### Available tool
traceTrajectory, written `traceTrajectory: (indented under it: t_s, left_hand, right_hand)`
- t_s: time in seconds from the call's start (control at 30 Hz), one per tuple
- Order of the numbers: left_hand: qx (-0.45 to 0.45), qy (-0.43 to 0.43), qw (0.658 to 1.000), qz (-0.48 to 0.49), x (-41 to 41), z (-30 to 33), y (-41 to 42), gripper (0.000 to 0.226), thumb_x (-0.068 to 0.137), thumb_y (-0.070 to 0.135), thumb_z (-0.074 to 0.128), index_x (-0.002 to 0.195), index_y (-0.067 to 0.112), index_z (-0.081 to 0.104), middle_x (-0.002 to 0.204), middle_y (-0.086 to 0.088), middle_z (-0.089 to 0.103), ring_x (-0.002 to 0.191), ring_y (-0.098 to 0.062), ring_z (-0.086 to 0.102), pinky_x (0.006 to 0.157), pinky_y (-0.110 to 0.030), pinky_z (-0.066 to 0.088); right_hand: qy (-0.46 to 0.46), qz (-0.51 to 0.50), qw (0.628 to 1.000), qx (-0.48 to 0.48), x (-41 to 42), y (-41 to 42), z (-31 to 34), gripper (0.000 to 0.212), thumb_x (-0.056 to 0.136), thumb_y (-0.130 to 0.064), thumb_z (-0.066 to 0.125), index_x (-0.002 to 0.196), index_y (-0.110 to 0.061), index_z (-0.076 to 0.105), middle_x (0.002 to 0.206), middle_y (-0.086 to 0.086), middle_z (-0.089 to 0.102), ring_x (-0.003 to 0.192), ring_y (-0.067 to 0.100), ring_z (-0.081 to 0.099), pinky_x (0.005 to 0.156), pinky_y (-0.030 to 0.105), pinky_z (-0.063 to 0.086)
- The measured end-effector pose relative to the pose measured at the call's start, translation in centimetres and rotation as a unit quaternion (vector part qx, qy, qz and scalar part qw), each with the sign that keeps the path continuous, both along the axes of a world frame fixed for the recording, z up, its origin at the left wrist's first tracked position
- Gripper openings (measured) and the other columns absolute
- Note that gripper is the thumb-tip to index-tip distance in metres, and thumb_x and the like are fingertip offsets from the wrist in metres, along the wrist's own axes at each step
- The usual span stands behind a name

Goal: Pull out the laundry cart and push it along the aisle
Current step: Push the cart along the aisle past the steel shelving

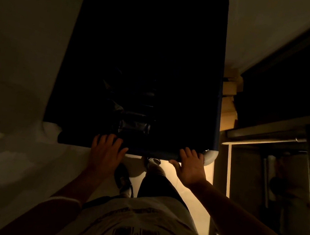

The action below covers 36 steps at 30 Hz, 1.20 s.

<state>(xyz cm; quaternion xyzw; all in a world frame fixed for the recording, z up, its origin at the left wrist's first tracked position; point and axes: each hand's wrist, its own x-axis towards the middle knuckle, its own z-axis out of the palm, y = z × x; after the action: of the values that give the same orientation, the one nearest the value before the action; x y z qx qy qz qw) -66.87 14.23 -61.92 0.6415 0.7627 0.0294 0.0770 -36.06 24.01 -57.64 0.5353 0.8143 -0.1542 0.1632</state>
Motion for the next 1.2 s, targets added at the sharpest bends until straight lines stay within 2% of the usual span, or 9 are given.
traceTrajectory:
  t_s: [0.17, 0.3, 0.4, 0.67, 0.9, 1.07, 1.2]
  left_hand:
    - [0.045, -0.016, 0.999, -0.003, -0.3, -1.5, -0.3, 0.048, 0.103, 0.055, 0.037, 0.111, 0.018, 0.067, 0.115, -0.008, 0.065, 0.104, -0.033, 0.059, 0.101, -0.051, 0.041]
    - [0.095, 0.009, 0.995, -0.006, -0.2, -2.3, -0.3, 0.042, 0.101, 0.053, 0.049, 0.108, 0.017, 0.068, 0.111, -0.009, 0.067, 0.1, -0.034, 0.061, 0.097, -0.052, 0.043]
    - [0.07, 0.019, 0.997, -0.008, -0.3, -2.4, -0.3, 0.039, 0.098, 0.053, 0.05, 0.109, 0.02, 0.067, 0.112, -0.008, 0.066, 0.101, -0.033, 0.058, 0.098, -0.051, 0.041]
    - [0.055, 0.008, 0.998, 0.002, 0.0, -2.5, -0.4, 0.044, 0.097, 0.053, 0.046, 0.111, 0.018, 0.068, 0.113, -0.011, 0.066, 0.104, -0.036, 0.061, 0.101, -0.054, 0.042]
    - [0.019, 0.013, 1.0, 0.002, 0.0, -2.4, -0.5, 0.047, 0.099, 0.053, 0.042, 0.118, 0.018, 0.067, 0.12, -0.013, 0.065, 0.108, -0.038, 0.06, 0.102, -0.055, 0.041]
    - [0.03, 0.022, 0.999, -0.003, -0.3, -2.3, -0.7, 0.052, 0.103, 0.056, 0.034, 0.116, 0.018, 0.066, 0.12, -0.012, 0.064, 0.107, -0.037, 0.059, 0.1, -0.054, 0.04]
    - [0.022, 0.032, 0.999, -0.011, -0.4, -1.4, -0.8, 0.05, 0.104, 0.057, 0.032, 0.112, 0.021, 0.065, 0.112, -0.009, 0.063, 0.101, -0.035, 0.058, 0.098, -0.051, 0.041]
  right_hand:
    - [0.01, -0.002, 1.0, 0.002, 0.0, 0.1, -0.4, 0.059, 0.098, -0.066, 0.029, 0.131, -0.023, 0.053, 0.128, -0.002, 0.06, 0.118, 0.024, 0.055, 0.106, 0.043, 0.039]
    - [0.017, 0.004, 1.0, -0.016, 0.2, 0.5, -0.6, 0.064, 0.097, -0.068, 0.024, 0.135, -0.025, 0.053, 0.132, -0.003, 0.06, 0.121, 0.023, 0.055, 0.106, 0.044, 0.038]
    - [0.024, 0.022, 0.998, -0.053, 0.7, 1.2, -1.0, 0.067, 0.096, -0.069, 0.022, 0.14, -0.027, 0.05, 0.137, -0.005, 0.058, 0.128, 0.021, 0.052, 0.109, 0.042, 0.034]
    - [0.02, 0.029, 0.989, -0.143, 0.7, 3.0, -1.2, 0.061, 0.098, -0.061, 0.04, 0.15, -0.028, 0.041, 0.152, -0.005, 0.049, 0.144, 0.019, 0.038, 0.12, 0.041, 0.022]
    - [0.026, 0.023, 0.985, -0.171, 0.8, 2.9, -1.4, 0.063, 0.099, -0.06, 0.039, 0.154, -0.029, 0.034, 0.158, -0.006, 0.04, 0.148, 0.017, 0.031, 0.122, 0.039, 0.016]
    - [0.093, -0.019, 0.983, -0.156, 1.1, 2.3, -1.8, 0.055, 0.096, -0.062, 0.045, 0.144, -0.035, 0.048, 0.143, -0.01, 0.054, 0.134, 0.016, 0.046, 0.113, 0.037, 0.031]
    - [0.093, 0.036, 0.992, -0.074, 1.2, 1.1, -2.2, 0.049, 0.096, -0.06, 0.047, 0.134, -0.031, 0.059, 0.131, -0.01, 0.064, 0.127, 0.017, 0.055, 0.108, 0.038, 0.038]
